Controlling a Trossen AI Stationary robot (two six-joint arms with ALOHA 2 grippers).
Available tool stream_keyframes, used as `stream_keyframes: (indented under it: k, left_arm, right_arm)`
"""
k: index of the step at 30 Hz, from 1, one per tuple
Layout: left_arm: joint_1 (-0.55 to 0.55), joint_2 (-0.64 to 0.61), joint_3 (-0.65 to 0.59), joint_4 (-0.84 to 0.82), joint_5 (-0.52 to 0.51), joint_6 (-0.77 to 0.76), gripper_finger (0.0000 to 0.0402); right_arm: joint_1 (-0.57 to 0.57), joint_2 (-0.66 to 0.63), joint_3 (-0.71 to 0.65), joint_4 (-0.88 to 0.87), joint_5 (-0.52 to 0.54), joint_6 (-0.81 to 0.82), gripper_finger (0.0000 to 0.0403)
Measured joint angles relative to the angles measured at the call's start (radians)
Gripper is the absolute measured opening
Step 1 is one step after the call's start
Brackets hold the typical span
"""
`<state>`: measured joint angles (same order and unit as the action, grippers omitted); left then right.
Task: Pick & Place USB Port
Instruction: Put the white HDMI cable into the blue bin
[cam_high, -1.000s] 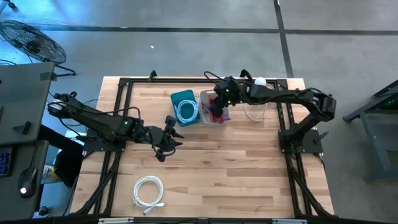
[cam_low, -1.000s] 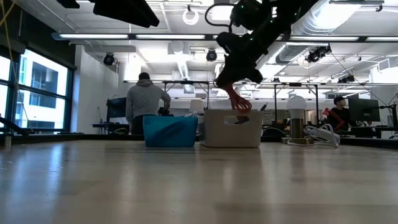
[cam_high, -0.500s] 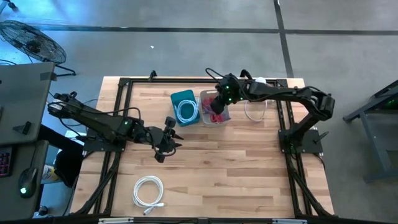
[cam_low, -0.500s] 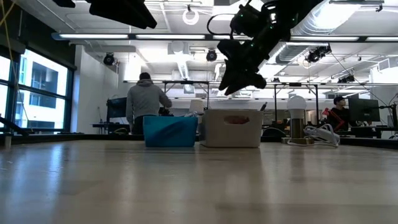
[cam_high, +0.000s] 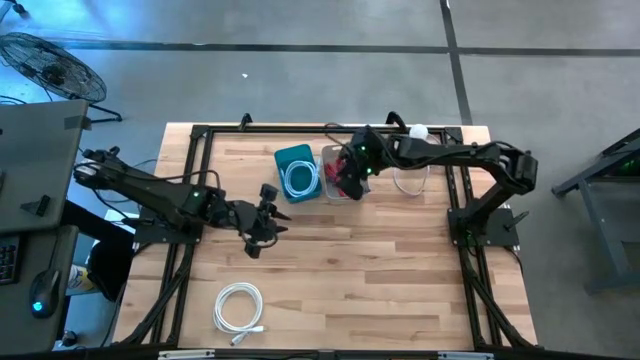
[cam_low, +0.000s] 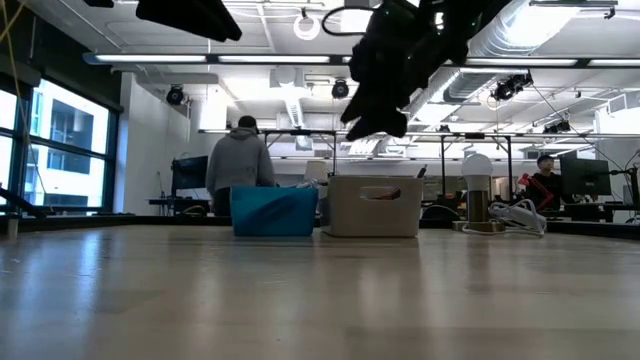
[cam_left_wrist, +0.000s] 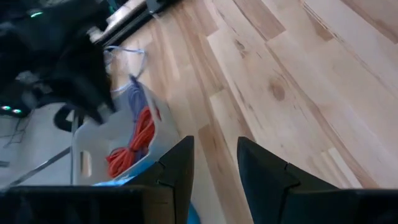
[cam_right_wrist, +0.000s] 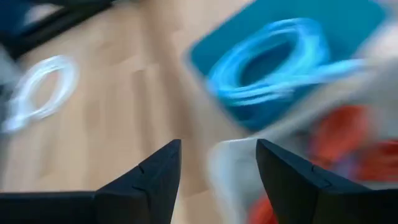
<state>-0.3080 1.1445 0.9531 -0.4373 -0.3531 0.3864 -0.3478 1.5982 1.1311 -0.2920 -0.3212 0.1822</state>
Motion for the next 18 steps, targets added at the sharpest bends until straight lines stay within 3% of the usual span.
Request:
stream_keyframes:
  k: [5,10,14,18]
  left_arm:
    - [0.0,-0.091,0.0,-0.042,-0.017,-0.01,0.0119]
    - [0.0,-0.186,0.0,-0.139,-0.066,-0.056,0.0119]
    - [0.0,-0.245,0.0,-0.206,-0.107,-0.088,0.0119]
    - [0.0,-0.28,0.0,-0.252,-0.109,-0.106,0.0119]
  right_arm:
    - [0.072,-0.003,0.0,0.035,-0.153,-0.026,0.0201]
    - [0.176,-0.044,-0.001,0.058,-0.175,-0.083,0.0201]
    - [0.285,-0.106,-0.001,0.067,-0.124,-0.132,0.0201]
    - [0.408,-0.177,-0.001,0.053,0.024,-0.166,0.0201]
